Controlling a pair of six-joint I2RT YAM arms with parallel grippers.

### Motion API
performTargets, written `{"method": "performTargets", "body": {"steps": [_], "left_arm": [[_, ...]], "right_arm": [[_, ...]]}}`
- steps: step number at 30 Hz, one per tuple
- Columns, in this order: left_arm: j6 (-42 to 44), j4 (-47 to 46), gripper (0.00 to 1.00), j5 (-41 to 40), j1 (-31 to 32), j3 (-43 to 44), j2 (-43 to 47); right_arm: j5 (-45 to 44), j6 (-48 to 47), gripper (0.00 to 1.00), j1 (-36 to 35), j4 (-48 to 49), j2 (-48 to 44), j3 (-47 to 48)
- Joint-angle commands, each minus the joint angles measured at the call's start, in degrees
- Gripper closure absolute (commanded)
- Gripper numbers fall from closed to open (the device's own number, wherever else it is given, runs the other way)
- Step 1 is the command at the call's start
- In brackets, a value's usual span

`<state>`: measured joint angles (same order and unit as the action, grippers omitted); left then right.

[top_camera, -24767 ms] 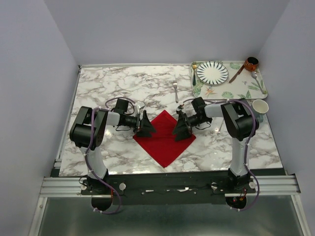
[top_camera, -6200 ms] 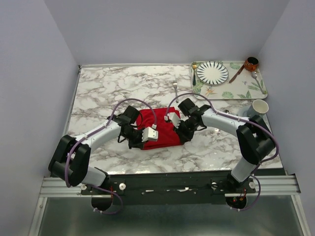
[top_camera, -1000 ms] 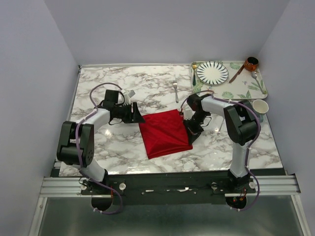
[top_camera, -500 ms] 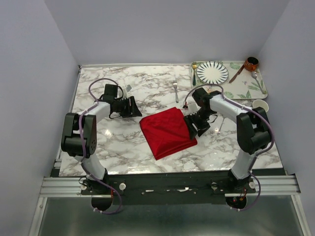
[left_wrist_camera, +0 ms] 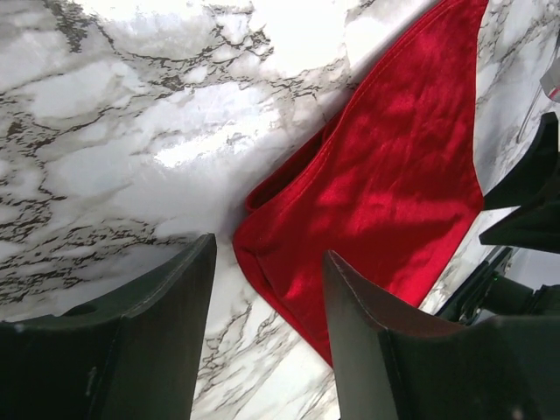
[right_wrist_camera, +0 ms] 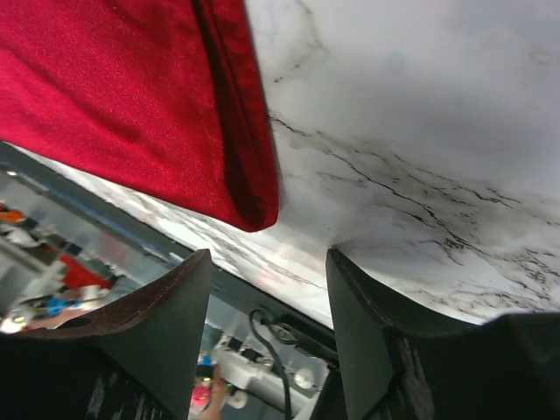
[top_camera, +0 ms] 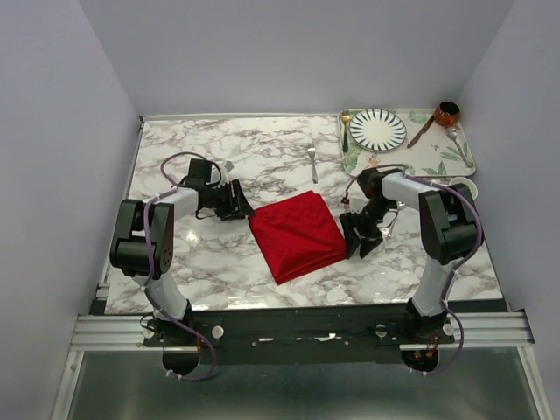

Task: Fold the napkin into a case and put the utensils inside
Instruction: Smooth out the lower triangle-folded napkin at the center of the board.

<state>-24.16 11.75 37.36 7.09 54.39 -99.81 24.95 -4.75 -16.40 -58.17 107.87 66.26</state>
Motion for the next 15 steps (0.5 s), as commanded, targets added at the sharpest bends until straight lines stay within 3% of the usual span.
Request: {"method": "performTargets", "body": {"steps": [1, 9, 15], "left_arm": [[-2.55, -4.27, 0.42, 2.89, 0.82, -0.16, -2.4], [-1.94, -4.8, 0.58, 3.42, 1.96, -0.34, -3.38], [2.62, -3.14, 0.75, 1.22, 2.84, -1.3, 1.1]], "right_arm": [[5.71, 1.06, 0.36, 2.95, 0.96, 3.65, 0.18], [16.0, 0.89, 0.31, 4.98, -0.36, 6.99, 1.33], [18.03, 0.71, 0.37, 5.07, -0.45, 10.77, 3.87]]}}
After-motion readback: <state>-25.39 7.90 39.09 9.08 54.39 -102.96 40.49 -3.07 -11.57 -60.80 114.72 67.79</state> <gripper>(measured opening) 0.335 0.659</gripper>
